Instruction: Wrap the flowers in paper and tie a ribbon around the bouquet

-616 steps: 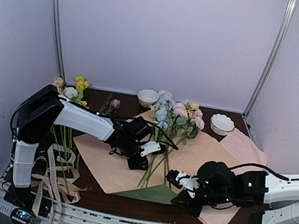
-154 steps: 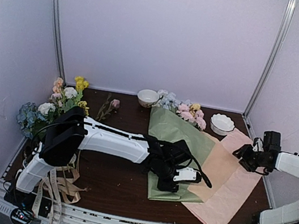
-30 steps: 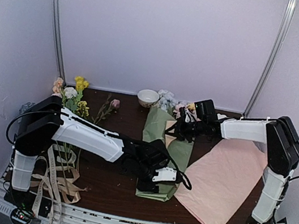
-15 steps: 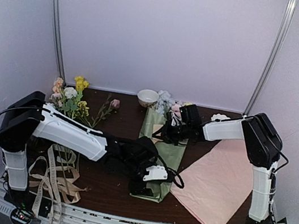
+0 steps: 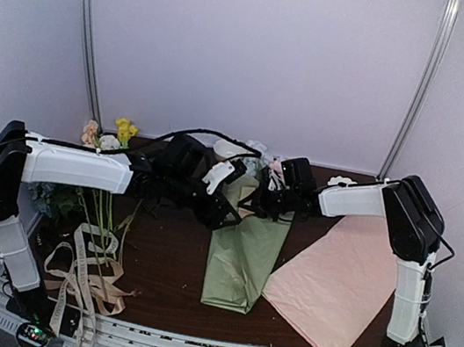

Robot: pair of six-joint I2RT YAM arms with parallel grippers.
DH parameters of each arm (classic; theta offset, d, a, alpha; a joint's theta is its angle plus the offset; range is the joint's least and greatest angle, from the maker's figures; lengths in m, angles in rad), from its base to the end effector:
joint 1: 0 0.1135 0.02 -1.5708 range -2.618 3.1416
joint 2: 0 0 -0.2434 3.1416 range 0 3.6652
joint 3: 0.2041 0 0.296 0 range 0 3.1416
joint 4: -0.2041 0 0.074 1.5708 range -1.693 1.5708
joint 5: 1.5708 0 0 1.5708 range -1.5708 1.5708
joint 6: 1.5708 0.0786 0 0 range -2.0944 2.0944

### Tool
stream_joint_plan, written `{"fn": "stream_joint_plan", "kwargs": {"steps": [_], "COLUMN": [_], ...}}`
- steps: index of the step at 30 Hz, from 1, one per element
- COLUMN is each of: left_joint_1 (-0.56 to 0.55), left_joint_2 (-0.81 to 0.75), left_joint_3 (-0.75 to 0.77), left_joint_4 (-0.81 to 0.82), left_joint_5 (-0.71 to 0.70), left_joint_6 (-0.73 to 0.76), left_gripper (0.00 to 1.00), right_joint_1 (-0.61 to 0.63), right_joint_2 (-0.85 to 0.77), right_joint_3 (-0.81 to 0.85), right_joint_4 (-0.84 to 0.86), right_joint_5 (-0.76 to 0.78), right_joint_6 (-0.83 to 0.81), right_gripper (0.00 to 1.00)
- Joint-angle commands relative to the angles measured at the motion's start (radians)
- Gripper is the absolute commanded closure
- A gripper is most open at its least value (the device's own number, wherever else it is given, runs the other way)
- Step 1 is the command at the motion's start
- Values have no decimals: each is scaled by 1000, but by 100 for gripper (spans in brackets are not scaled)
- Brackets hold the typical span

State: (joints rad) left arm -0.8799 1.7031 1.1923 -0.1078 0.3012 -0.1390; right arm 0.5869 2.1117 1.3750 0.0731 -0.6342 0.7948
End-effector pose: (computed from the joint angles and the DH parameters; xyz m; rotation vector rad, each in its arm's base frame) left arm 0.2724 -0.3661 0.1790 0.9995 2.0767 -0.8822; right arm 0.3976 0.3204 0.0873 -0.1364 2.4919 1.3888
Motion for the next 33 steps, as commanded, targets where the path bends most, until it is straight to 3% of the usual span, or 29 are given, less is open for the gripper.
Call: {"fn": "stream_joint_plan", "kwargs": {"steps": [1,4,12,14,17,18,20,22,25,29,33], "left_joint_1": [-1,10,27,30,38,41,41,40,29,-29,-78], "left_joint_2": [105,166,222,232,233,230,226,227,222,225,249], "left_joint_3": [92,144,167,173,157,148,140,142,153,209,260], "left_joint_4": [-36,-64,-40,-64,-76,-68,-52,-43,-55,-155,-239], "left_joint_5": [-73,-136,-118,-175,-217,-215,-191,-148,-151,-273,-409], "left_joint_6": [-175,-211,-210,-206,-217,-220,-213,-202,-157,-30,22], "left_gripper": [23,22,23,33,60,63,59,45,36,26,23], "right_joint_1": [13,16,21,21,21,21,21,21,21,21,21], "right_joint_2": [-98,-114,-136,-136,-142,-146,-149,-146,-144,-147,-146], "right_joint_3": [-38,-43,-41,-40,-44,-46,-47,-45,-41,-35,-29], "right_joint_4": [45,54,47,47,32,25,18,16,13,0,-8], "right_joint_5": [63,68,73,68,68,72,79,82,88,107,114], "right_joint_6": [34,41,37,35,19,12,8,11,17,26,24], "right_gripper": [100,100,100,100,100,100,100,100,100,100,100]}}
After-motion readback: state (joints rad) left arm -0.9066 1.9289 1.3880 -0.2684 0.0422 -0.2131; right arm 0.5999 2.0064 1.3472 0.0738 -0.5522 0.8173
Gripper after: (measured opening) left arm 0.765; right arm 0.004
